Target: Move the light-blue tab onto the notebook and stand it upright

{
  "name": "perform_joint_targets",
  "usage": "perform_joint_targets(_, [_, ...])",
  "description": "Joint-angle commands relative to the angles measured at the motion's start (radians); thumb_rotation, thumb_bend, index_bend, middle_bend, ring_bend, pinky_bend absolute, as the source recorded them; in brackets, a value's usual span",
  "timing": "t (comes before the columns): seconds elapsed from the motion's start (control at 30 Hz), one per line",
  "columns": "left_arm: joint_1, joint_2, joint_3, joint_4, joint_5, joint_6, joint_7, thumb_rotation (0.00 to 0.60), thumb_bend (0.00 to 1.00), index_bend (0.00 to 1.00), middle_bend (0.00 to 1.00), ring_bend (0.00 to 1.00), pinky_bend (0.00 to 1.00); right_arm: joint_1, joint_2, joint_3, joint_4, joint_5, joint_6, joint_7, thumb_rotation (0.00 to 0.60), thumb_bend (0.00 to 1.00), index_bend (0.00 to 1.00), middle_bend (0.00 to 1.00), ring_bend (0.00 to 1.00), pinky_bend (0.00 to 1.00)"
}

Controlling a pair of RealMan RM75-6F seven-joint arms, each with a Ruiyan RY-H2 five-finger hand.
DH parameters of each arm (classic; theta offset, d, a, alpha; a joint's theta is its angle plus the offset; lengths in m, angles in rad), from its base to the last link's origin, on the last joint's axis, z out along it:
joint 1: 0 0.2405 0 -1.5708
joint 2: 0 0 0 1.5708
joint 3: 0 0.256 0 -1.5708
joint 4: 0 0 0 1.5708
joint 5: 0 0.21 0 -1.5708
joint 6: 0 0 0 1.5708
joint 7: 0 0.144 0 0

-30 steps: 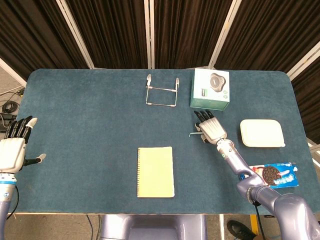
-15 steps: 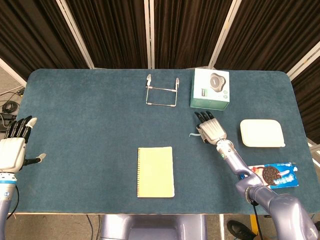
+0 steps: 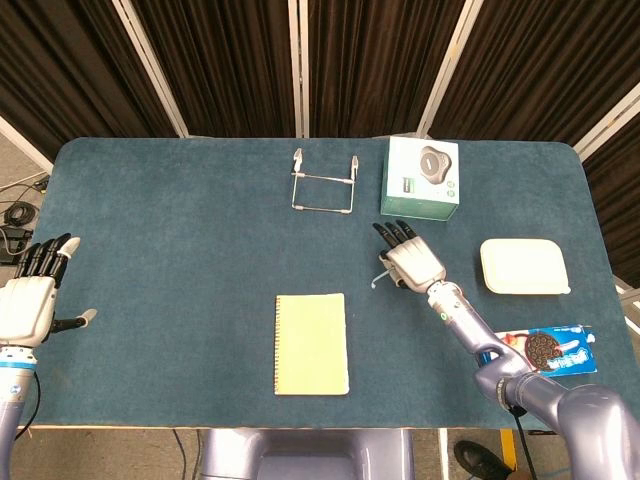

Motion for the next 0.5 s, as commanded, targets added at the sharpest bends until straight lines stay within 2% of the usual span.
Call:
perform_joint_targets(0.03, [0.0,0.006,0.003,-0.004,0.007,-0.002,-0.013,0.6,0.0,0.0,0.0,0.0,0.0,0.021,0.13,0.01,-0.261,-0.028,0.027,-0.162,0.6,0.49,0.67,0.0,0.0,0.0])
perform_joint_targets(0.23, [0.001,0.019,0.009,-0.011,0.019,-0.009,-0.042,0.6,0.0,0.0,0.0,0.0,0.0,0.06,0.201,0.02,-0.521,0.014,-0.062,-0.407,0.6,0.5,0.67,0.0,0.0,0.0])
perform_joint_targets(0.37, [0.001,0.026,0.013,-0.015,0.029,-0.009,-0.057,0.6,0.0,0.0,0.0,0.0,0.0,0.084,0.196,0.019,-0.592,0.051,-0.113,-0.548,0.6,0.5,0.67,0.0,0.0,0.0])
perform_joint_targets(0.5, [0.001,0.033,0.015,-0.019,0.035,-0.011,-0.072,0.6,0.0,0.0,0.0,0.0,0.0,0.104,0.172,0.011,-0.611,0.082,-0.142,-0.694,0.6,0.5,0.67,0.0,0.0,0.0])
